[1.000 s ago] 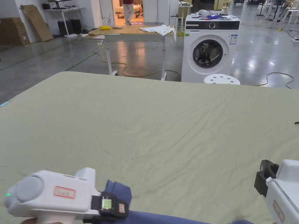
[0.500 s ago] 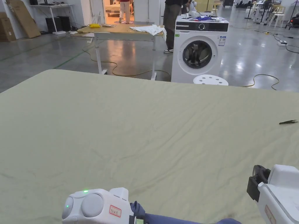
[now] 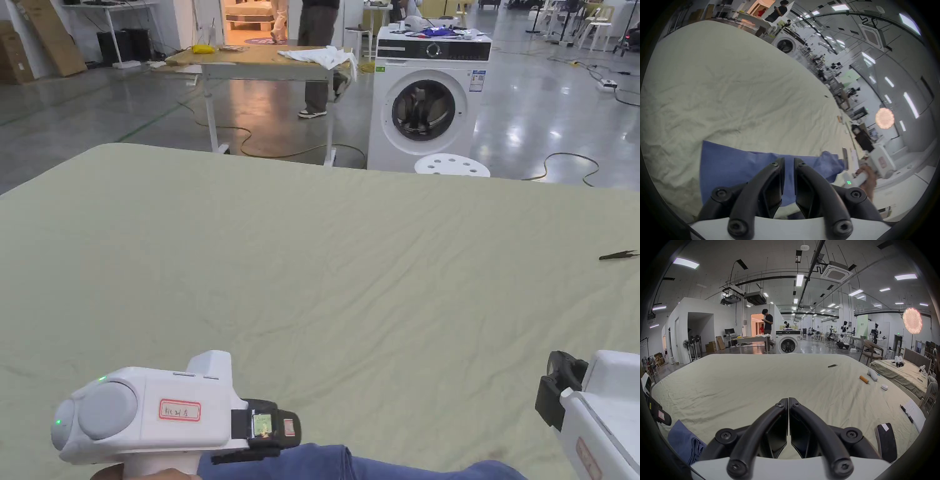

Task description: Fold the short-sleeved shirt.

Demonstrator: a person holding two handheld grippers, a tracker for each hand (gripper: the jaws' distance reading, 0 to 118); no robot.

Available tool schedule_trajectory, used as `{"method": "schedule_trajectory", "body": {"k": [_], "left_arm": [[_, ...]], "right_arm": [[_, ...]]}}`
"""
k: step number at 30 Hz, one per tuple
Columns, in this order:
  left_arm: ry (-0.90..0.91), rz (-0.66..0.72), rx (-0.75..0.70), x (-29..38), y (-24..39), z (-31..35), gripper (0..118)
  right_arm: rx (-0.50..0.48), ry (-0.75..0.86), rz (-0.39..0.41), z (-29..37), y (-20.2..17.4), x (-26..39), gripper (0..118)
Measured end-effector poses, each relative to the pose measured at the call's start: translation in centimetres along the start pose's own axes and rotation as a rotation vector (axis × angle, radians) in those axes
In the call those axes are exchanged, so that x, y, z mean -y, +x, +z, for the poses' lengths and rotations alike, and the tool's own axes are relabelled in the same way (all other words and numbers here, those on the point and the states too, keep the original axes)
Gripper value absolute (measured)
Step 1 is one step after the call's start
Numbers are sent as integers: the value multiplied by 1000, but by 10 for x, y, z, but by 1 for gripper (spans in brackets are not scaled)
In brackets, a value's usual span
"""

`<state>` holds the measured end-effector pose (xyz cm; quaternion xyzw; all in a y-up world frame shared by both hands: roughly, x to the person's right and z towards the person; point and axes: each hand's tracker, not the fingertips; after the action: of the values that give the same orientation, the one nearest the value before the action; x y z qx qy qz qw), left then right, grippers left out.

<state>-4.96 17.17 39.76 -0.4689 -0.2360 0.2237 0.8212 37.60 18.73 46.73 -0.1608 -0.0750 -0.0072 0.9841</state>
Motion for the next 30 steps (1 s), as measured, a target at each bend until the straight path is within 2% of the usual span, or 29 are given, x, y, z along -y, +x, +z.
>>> {"method": "schedule_trajectory", "body": {"k": [2,4,9,12,14,21,22,26,28,30], "left_arm": [[-52,-61,-105,6,1,-12,7],[-117,-90,-142,16,1,-27,6],[-214,-73,21,46,8,-66,4],[-215,-106,-8,58,9,-83,4],[-186,-52,1,61,2,-89,4],[-135,-23,87,50,-20,-47,6],[-111,-26,97,45,-27,-33,12],[4,27,101,29,-69,19,65],[67,66,86,23,-96,38,77],[88,111,130,21,-124,47,79]], "right_arm": [[3,-5,-1,0,2,2,0],[5,-11,0,0,3,4,0],[10,-24,-2,0,5,10,0],[10,-32,-5,0,5,13,0],[9,-30,-6,0,4,14,0],[-9,11,-6,3,0,9,0],[-12,11,-5,3,0,7,0],[-18,16,1,2,-3,5,0],[-20,15,0,2,-5,4,0],[-26,12,-4,1,-6,4,0]]}}
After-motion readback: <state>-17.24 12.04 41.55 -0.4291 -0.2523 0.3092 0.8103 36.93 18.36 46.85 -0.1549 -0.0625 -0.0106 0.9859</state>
